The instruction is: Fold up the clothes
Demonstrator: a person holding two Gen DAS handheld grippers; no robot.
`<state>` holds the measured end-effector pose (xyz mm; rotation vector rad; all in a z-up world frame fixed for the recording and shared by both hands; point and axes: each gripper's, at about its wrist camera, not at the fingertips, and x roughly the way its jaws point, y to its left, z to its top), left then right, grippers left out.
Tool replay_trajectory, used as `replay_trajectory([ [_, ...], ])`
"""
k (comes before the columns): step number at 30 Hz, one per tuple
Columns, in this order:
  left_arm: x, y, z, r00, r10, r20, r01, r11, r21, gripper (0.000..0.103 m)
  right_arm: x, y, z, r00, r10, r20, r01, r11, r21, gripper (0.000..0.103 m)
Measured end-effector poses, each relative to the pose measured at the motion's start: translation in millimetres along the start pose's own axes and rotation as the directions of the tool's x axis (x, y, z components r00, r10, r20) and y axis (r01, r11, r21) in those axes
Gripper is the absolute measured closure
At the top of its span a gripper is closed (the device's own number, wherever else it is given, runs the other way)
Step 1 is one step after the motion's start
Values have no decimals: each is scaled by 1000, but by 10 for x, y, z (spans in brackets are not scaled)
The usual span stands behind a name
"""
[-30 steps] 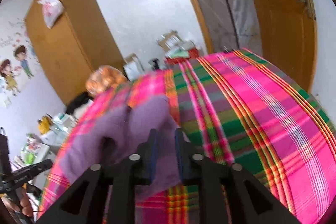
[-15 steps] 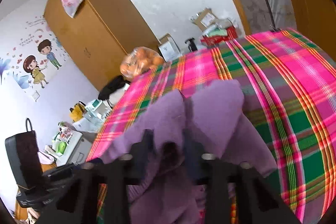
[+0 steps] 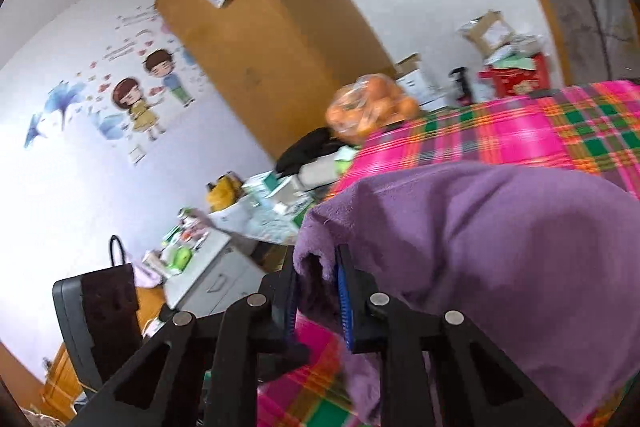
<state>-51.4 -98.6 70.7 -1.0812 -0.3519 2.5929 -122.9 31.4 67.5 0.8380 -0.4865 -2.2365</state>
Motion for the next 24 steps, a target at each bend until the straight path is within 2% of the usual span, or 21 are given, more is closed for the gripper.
replay_trajectory([
  [5,-66,107,5,1000,19,12,-19,999,-29,77,340,134,-42,994,72,-87,-71,997,16,84],
  [11,-76,227,8,998,55,-18,-56,995,-81,77,535,27,-107,988,61,-143,-51,996,68,77],
  [13,-86,225,14,998,64,-16,-65,994,-85,77,489,6,-108,988,41,-146,-33,998,59,69],
  [14,-91,224,19,998,69,-14,-70,994,-85,77,445,17,-98,990,33,-140,-27,998,49,66],
  [18,-121,124,44,996,86,-5,-86,994,-67,77,108,19,-61,997,17,-73,-15,1000,25,64],
  [22,-145,-84,51,994,112,-1,-112,994,-20,76,-328,-168,-37,1000,-29,5,29,998,64,64],
  [24,-175,-254,27,992,129,13,-130,991,32,72,-546,-274,-29,997,-57,44,53,995,89,63],
])
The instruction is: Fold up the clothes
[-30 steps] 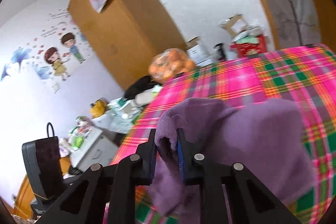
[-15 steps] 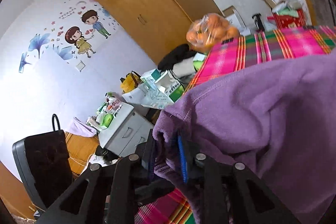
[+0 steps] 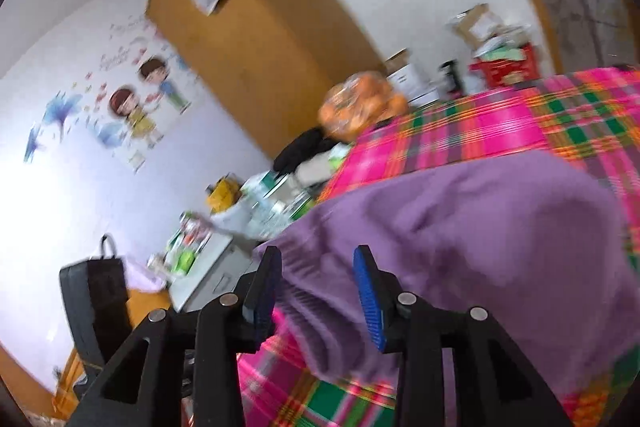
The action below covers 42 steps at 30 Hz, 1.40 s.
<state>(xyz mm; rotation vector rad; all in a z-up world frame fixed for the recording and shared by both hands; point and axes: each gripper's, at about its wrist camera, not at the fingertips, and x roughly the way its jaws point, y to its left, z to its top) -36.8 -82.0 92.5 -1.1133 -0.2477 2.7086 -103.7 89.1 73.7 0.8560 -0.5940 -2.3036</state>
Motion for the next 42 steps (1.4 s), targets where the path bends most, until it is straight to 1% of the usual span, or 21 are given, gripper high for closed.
replay_trajectory([
  [2,-25,-190,-33,1000,-15,7,14,998,65,64,-189,-171,-14,998,-51,25,51,998,30,63],
  [6,80,-524,-115,996,-76,-46,82,985,149,63,-504,-579,-86,983,-181,43,176,980,97,63],
  [7,115,-597,-136,994,-88,-59,96,981,167,63,-585,-721,-130,971,-235,38,229,966,122,63],
  [9,181,-753,-200,990,-111,-89,128,968,215,63,-708,-922,-208,950,-309,34,300,940,160,63],
  [12,266,-971,-332,986,-104,-132,141,941,309,63,-803,-1162,-299,931,-365,11,356,913,200,63],
  [14,309,-1065,-416,986,-88,-143,135,923,361,63,-812,-1305,-340,915,-403,-14,397,893,211,61],
  [15,321,-1103,-451,987,-77,-143,127,915,384,63,-798,-1357,-364,910,-413,-22,408,887,216,58],
  [17,351,-1151,-496,989,-52,-141,107,902,418,63,-754,-1444,-380,908,-418,-42,416,881,225,57],
  [20,427,-1154,-535,986,-27,-162,96,894,438,63,-671,-1495,-407,899,-433,-62,436,877,200,56],
  [21,459,-1150,-539,985,-18,-169,91,893,440,63,-652,-1499,-404,894,-444,-62,447,874,188,54],
  [24,557,-1180,-526,984,9,-177,71,894,443,63,-568,-1506,-379,889,-453,-71,458,872,173,52],
  [29,696,-1202,-479,983,45,-175,35,904,426,63,-433,-1442,-361,883,-462,-81,469,876,113,52],
  [31,738,-1206,-454,983,55,-174,24,908,418,63,-417,-1435,-359,886,-456,-86,463,881,94,52],
  [33,754,-1201,-419,984,49,-171,25,915,403,63,-430,-1435,-357,891,-444,-90,451,889,78,58],
  [34,750,-1189,-401,985,46,-168,24,920,392,63,-449,-1449,-353,888,-450,-90,456,887,72,59],
  [36,735,-1157,-366,987,42,-158,19,930,368,64,-463,-1486,-354,874,-478,-90,484,872,69,60],
  [38,733,-1137,-341,987,38,-154,19,937,350,65,-440,-1498,-364,875,-474,-98,481,874,69,59],
  [39,739,-1143,-336,987,37,-155,19,939,344,66,-418,-1463,-368,878,-469,-98,475,878,54,59],
  [40,745,-1153,-330,987,33,-158,22,941,338,72,-391,-1420,-376,879,-467,-98,472,881,35,60],
  [41,751,-1162,-323,986,24,-164,32,943,331,78,-369,-1384,-382,881,-463,-98,466,884,18,72],
  [42,760,-1169,-317,985,14,-172,43,946,321,80,-365,-1364,-386,886,-452,-97,455,890,9,85],
])
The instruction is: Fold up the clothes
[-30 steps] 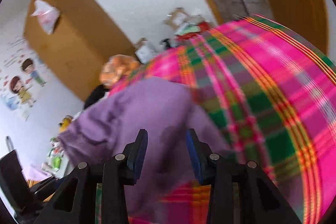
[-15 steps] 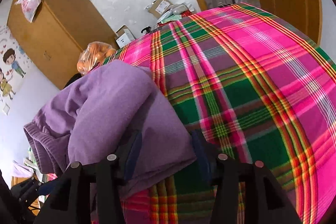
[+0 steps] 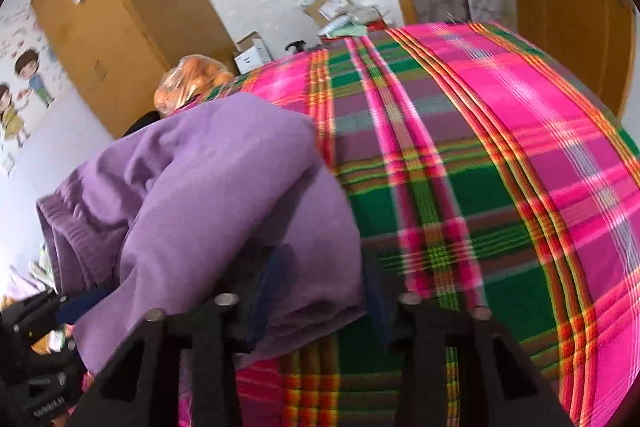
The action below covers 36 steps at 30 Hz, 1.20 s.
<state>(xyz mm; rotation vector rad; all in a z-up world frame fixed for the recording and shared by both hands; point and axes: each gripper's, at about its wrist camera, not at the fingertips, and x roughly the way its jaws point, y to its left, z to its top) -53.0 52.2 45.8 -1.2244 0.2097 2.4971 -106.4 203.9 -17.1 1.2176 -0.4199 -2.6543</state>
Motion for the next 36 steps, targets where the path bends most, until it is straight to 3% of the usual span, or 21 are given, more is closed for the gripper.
replay_trajectory([
  [4,-21,-47,14,1000,1,-1,-1,1000,-1,91,-69,-78,4,999,48,22,-49,998,41,89],
  [11,-188,-65,81,998,21,61,-20,1000,-18,94,-320,-108,57,993,60,105,-66,996,55,92],
  [21,-262,60,100,996,17,88,-11,998,-67,94,-845,-373,160,972,-28,232,2,994,111,92],
  [28,-145,61,56,999,-7,53,11,996,-84,94,-800,-592,136,979,-79,189,54,989,134,91],
  [32,-94,72,20,999,-12,39,15,996,-93,94,-761,-526,69,979,-127,161,117,991,70,83],
  [33,-89,78,21,999,-14,38,17,995,-95,94,-784,-499,50,975,-138,172,131,990,53,72],
  [35,-84,80,24,999,-15,37,19,995,-93,94,-861,-433,10,968,-142,208,139,990,25,59],
  [36,-89,78,19,999,-17,38,21,996,-92,94,-922,-387,-22,959,-152,238,154,988,12,59],
])
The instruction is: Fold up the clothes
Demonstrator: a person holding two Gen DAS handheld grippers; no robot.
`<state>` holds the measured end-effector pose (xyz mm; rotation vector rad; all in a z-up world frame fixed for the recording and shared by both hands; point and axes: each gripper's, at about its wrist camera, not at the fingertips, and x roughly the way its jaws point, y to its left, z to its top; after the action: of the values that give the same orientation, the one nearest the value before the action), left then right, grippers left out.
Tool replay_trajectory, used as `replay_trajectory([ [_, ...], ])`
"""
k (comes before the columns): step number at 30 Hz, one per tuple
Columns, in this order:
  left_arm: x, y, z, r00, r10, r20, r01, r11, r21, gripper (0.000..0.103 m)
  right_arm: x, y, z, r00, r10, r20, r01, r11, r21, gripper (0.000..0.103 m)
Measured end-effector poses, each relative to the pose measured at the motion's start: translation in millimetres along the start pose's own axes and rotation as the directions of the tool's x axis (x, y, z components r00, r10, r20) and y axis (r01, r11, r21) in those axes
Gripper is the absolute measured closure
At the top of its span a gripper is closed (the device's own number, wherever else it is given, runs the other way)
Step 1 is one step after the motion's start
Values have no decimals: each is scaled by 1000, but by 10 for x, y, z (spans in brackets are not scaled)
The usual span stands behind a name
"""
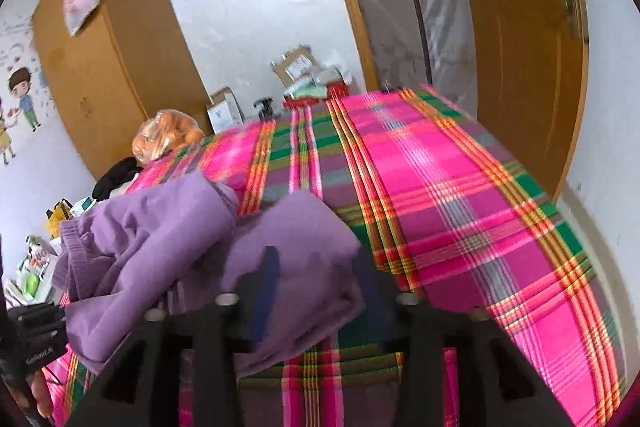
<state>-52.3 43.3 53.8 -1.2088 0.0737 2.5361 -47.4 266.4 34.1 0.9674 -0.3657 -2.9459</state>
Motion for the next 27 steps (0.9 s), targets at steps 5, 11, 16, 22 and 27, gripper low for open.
replay_trajectory([
  [5,8,5,0,1000,-7,-3,7,1000,-4,94,-166,214,-63,990,136,37,-133,989,-66,51],
  [11,-38,24,-13,1000,-13,3,13,1000,-20,94,106,628,-275,963,239,-123,-259,949,-180,51],
  [16,-55,16,-11,1000,-13,6,13,1000,-16,94,339,772,-397,966,165,-199,-211,949,-236,65],
  [22,-96,-33,0,1000,-12,17,13,1000,-6,94,169,501,-270,988,115,-108,-131,979,-158,95],
  [27,-144,-77,26,999,-11,34,11,1000,-4,94,-71,226,-62,999,40,0,-40,994,-102,95],
])
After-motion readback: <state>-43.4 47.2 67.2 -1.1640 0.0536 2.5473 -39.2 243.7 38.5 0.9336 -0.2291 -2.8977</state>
